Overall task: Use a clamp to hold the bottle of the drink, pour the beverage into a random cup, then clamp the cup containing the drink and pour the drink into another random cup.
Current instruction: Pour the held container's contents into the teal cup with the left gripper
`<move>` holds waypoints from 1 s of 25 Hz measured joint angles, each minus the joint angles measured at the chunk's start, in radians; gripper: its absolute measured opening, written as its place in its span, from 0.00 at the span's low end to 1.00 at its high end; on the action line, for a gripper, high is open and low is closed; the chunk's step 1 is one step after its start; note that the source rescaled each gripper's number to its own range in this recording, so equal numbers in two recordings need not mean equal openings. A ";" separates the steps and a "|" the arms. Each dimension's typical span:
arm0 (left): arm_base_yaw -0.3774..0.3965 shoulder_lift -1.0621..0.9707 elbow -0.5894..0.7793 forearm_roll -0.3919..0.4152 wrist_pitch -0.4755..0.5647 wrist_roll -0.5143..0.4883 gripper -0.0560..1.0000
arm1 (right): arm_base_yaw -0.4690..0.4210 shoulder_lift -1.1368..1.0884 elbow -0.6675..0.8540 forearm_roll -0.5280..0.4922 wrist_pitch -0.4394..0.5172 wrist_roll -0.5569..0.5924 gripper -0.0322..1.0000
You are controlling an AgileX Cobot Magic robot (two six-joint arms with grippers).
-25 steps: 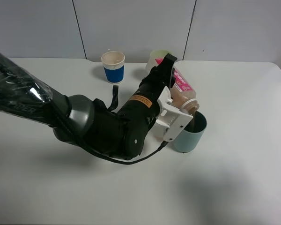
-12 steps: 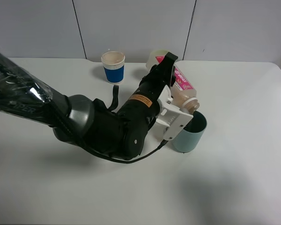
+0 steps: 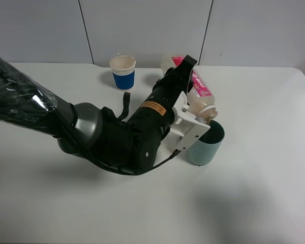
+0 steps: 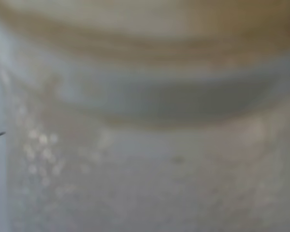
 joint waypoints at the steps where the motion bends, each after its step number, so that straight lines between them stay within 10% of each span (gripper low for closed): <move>1: 0.000 0.000 0.000 0.001 -0.001 0.000 0.11 | 0.000 0.000 0.000 0.000 0.000 0.000 1.00; 25: 0.000 0.000 0.000 0.081 -0.016 0.081 0.11 | 0.000 0.000 0.000 0.000 0.000 0.000 1.00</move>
